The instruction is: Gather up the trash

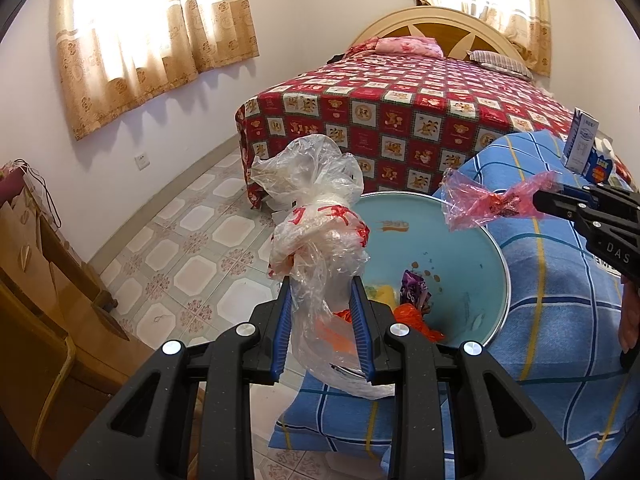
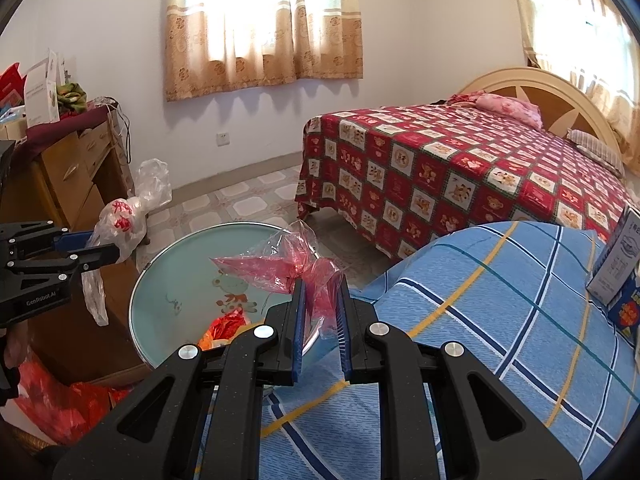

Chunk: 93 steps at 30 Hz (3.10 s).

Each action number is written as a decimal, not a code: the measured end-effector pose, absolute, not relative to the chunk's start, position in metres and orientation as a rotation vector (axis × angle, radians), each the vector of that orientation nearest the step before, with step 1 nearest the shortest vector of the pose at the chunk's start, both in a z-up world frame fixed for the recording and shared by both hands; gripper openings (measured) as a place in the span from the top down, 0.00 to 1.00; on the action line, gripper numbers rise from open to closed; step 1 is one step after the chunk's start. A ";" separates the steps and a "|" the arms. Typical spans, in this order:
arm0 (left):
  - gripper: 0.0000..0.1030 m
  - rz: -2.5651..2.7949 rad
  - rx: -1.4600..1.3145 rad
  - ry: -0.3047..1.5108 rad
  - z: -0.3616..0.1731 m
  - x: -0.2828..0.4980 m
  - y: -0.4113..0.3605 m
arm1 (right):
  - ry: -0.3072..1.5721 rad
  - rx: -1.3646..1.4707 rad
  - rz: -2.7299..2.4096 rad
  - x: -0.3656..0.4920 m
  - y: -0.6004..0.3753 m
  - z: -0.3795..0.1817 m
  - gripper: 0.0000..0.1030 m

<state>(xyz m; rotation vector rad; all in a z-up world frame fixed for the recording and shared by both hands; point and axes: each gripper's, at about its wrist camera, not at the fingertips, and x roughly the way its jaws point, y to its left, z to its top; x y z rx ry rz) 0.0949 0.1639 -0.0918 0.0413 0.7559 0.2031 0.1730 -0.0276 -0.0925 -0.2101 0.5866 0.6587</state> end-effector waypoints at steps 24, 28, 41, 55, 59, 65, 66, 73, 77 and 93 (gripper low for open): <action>0.72 0.189 0.037 0.764 -0.092 0.096 0.165 | 0.583 -0.221 0.668 0.168 -0.019 -0.094 0.85; 0.72 0.188 0.036 0.764 -0.092 0.095 0.165 | 0.583 -0.222 0.668 0.168 -0.019 -0.094 0.85; 0.36 0.202 0.023 0.739 -0.086 0.093 0.162 | 0.576 -0.214 0.696 0.164 -0.014 -0.090 0.61; 0.08 0.183 0.018 0.715 -0.080 0.092 0.148 | 0.493 -0.186 0.592 0.139 -0.049 -0.073 0.24; 0.07 0.167 0.006 0.714 -0.078 0.092 0.144 | 0.485 -0.163 0.564 0.136 -0.068 -0.068 0.21; 0.06 0.151 0.004 0.714 -0.077 0.090 0.137 | 0.474 -0.146 0.538 0.132 -0.086 -0.063 0.21; 0.06 0.150 0.004 0.712 -0.076 0.089 0.136 | 0.470 -0.145 0.534 0.131 -0.087 -0.061 0.21; 0.06 0.143 0.001 0.698 -0.071 0.085 0.133 | 0.450 -0.134 0.513 0.125 -0.098 -0.056 0.19; 0.06 0.145 -0.003 0.691 -0.068 0.084 0.134 | 0.441 -0.125 0.494 0.124 -0.104 -0.053 0.19; 0.06 0.147 -0.001 0.690 -0.067 0.083 0.135 | 0.446 -0.131 0.495 0.121 -0.103 -0.053 0.19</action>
